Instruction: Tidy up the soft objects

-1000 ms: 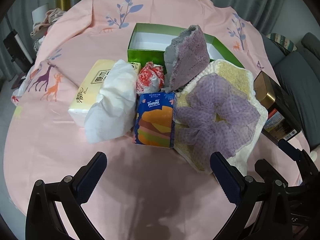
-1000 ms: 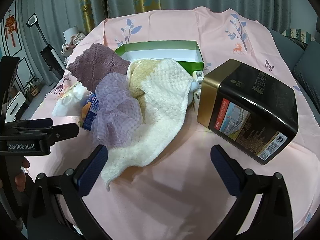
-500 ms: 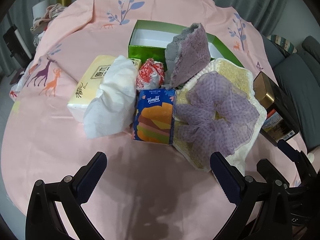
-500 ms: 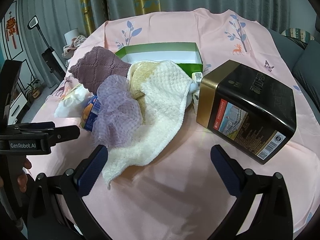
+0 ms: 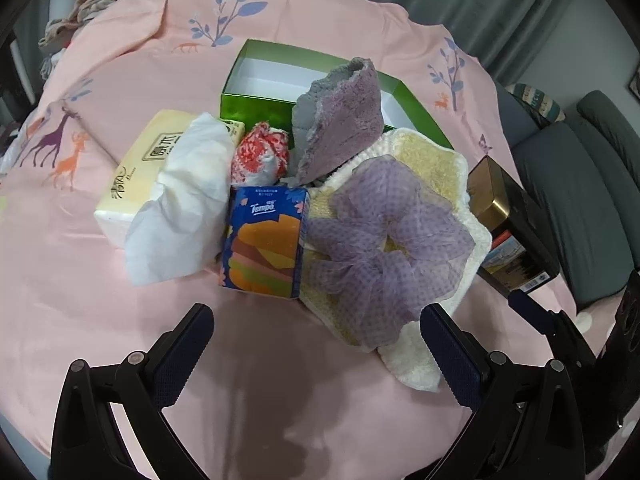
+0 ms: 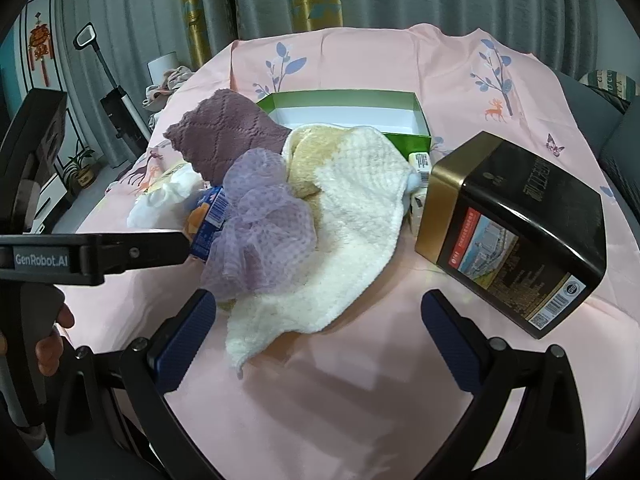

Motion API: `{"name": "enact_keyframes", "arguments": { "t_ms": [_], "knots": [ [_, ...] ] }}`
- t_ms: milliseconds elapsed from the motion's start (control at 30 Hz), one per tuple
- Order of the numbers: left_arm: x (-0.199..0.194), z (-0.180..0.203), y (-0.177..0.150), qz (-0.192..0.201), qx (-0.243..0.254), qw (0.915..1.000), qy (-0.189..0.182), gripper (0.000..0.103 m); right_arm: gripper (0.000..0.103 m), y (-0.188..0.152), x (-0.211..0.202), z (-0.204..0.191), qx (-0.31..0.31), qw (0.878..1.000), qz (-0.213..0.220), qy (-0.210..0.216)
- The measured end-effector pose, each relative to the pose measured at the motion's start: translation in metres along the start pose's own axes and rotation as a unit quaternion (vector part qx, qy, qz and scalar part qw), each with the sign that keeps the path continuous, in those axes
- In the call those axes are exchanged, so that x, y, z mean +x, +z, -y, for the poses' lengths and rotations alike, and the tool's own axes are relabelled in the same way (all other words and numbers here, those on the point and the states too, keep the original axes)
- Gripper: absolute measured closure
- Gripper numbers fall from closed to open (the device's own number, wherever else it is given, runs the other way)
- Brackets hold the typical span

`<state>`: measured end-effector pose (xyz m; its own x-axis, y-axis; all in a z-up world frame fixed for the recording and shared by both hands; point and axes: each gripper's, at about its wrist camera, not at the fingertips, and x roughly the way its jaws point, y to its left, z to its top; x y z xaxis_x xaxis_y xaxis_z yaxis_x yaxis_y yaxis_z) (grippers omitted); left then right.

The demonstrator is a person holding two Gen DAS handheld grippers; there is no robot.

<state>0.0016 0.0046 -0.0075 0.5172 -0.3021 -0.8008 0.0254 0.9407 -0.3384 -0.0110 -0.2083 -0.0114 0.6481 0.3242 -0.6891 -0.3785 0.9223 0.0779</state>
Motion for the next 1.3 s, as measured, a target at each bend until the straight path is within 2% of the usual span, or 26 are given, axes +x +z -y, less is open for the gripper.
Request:
{"name": "enact_keyframes", "arguments": {
  "t_ms": [333, 567, 667, 767, 933, 1000, 1067, 1133, 1300],
  "knots": [
    [0.0, 0.005, 0.001, 0.007, 0.02, 0.9996, -0.018, 0.0, 0.001, 0.0, 0.001, -0.003, -0.001, 1.0, -0.002, 0.008],
    [-0.002, 0.01, 0.001, 0.019, 0.044, 0.9985, -0.027, 0.0, 0.001, -0.001, 0.001, -0.009, -0.016, 0.999, 0.004, 0.03],
    [-0.003, 0.014, 0.0, 0.024, 0.063, 0.9965, -0.049, 0.0, 0.002, -0.003, 0.0, -0.015, -0.026, 0.998, 0.01, 0.051],
    [-0.001, 0.018, 0.0, 0.03, 0.081, 0.9935, -0.074, 0.0, 0.009, -0.003, 0.006, -0.019, -0.032, 0.997, 0.005, 0.071],
    [0.006, 0.02, 0.004, 0.034, 0.084, 0.9919, -0.089, 0.016, 0.026, -0.002, 0.016, -0.022, -0.036, 0.996, 0.003, 0.08],
    [0.01, 0.022, 0.006, 0.032, 0.09, 0.9911, -0.093, 0.016, 0.026, -0.002, 0.019, -0.023, -0.041, 0.996, 0.006, 0.083],
    [0.016, 0.024, 0.008, 0.027, 0.093, 0.9906, -0.096, 0.021, 0.027, 0.0, 0.023, -0.023, -0.042, 0.996, 0.002, 0.078],
    [0.023, 0.025, 0.01, 0.017, 0.091, 0.9902, -0.104, 0.034, 0.031, 0.001, 0.03, -0.021, -0.037, 0.996, -0.005, 0.084],
    [0.038, 0.027, 0.016, -0.002, 0.087, 0.99, -0.111, 0.038, 0.044, 0.004, 0.04, -0.023, -0.05, 0.994, -0.011, 0.096]
  ]
}}
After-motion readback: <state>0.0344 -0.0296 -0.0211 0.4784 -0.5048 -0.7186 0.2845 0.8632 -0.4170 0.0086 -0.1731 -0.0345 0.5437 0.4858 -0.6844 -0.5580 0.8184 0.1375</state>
